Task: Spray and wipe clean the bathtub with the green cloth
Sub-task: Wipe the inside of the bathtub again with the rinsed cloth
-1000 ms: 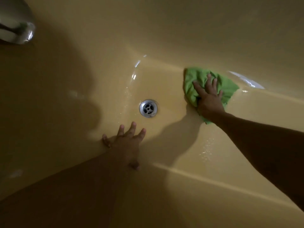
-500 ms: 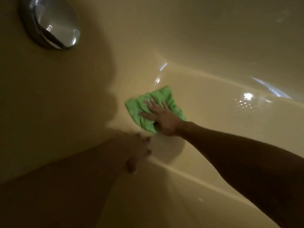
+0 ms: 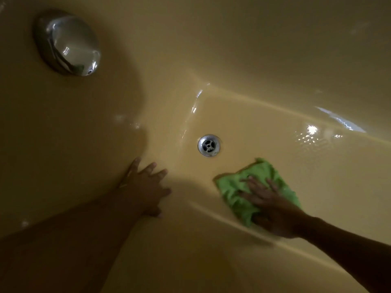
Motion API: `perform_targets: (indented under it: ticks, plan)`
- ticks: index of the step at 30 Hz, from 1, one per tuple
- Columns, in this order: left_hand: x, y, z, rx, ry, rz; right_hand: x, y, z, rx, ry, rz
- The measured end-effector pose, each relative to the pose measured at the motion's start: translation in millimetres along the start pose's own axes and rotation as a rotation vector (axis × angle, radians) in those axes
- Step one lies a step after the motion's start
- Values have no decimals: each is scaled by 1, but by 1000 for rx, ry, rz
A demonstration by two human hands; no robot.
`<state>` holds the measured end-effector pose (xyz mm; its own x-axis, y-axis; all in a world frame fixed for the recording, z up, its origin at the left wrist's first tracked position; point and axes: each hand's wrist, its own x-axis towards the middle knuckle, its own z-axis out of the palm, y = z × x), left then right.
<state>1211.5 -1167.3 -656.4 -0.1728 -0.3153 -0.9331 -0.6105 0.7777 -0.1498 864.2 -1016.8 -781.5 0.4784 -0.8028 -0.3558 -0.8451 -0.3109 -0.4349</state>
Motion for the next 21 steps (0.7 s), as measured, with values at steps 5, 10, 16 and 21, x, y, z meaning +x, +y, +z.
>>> perform_targets:
  ticks: [5,10,16,21]
  plan:
    - [10,1,0,27,-20,-22,31,24,-18,-27,153,356]
    - [17,2,-4,33,-56,-20,124,-11,-40,53,181,434]
    - [14,4,-11,13,-87,8,173,-69,-34,139,150,319]
    - [3,5,-29,9,-194,54,168,-68,-40,171,54,189]
